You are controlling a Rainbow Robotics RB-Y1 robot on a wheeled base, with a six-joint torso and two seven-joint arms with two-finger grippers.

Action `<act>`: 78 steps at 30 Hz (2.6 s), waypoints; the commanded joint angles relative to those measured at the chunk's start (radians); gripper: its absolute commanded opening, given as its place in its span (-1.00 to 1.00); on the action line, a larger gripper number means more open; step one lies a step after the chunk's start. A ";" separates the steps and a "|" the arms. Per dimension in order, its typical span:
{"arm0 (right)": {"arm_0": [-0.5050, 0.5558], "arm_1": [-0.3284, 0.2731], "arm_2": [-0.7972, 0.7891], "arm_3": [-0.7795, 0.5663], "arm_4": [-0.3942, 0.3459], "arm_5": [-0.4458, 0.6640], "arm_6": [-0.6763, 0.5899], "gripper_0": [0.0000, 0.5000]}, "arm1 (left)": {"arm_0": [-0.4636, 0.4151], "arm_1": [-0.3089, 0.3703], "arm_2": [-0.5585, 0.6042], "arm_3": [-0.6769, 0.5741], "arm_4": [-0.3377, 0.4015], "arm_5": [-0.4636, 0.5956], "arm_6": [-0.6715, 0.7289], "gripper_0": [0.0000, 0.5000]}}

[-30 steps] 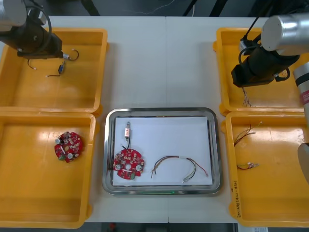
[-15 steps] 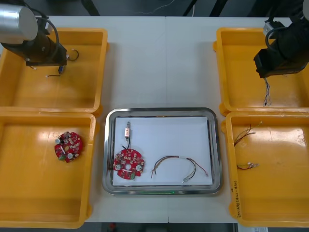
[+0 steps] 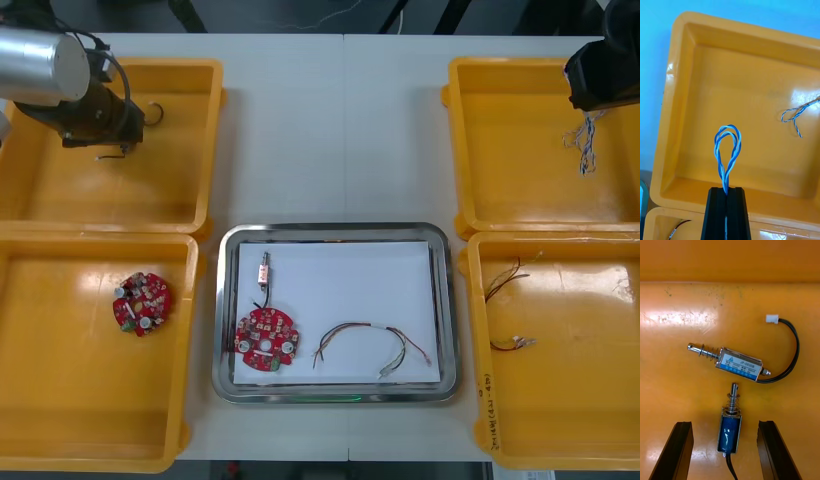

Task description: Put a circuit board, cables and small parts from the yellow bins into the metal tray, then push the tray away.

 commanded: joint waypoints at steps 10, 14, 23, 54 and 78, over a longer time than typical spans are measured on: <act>0.193 -0.099 -0.025 -0.265 -0.195 0.005 0.031 -1.00 | 0.038 -0.009 -0.007 -0.010 0.013 -0.035 -0.121 1.00; 0.198 -0.099 -0.007 -0.308 -0.293 0.005 0.044 -1.00 | 0.038 -0.009 -0.007 -0.010 0.020 -0.036 -0.122 -0.99; 0.198 -0.099 0.141 -0.453 -0.379 0.005 0.070 -1.00 | 0.044 -0.009 -0.007 -0.010 0.034 -0.050 -0.122 -1.00; 0.095 0.019 0.687 -0.556 -0.272 0.005 0.170 -1.00 | 0.047 0.099 0.104 -0.213 0.033 0.257 -0.115 -1.00; 0.095 0.123 0.806 -0.338 -0.094 -0.088 0.475 -1.00 | 0.191 0.132 0.280 -0.684 0.010 0.623 -0.009 -1.00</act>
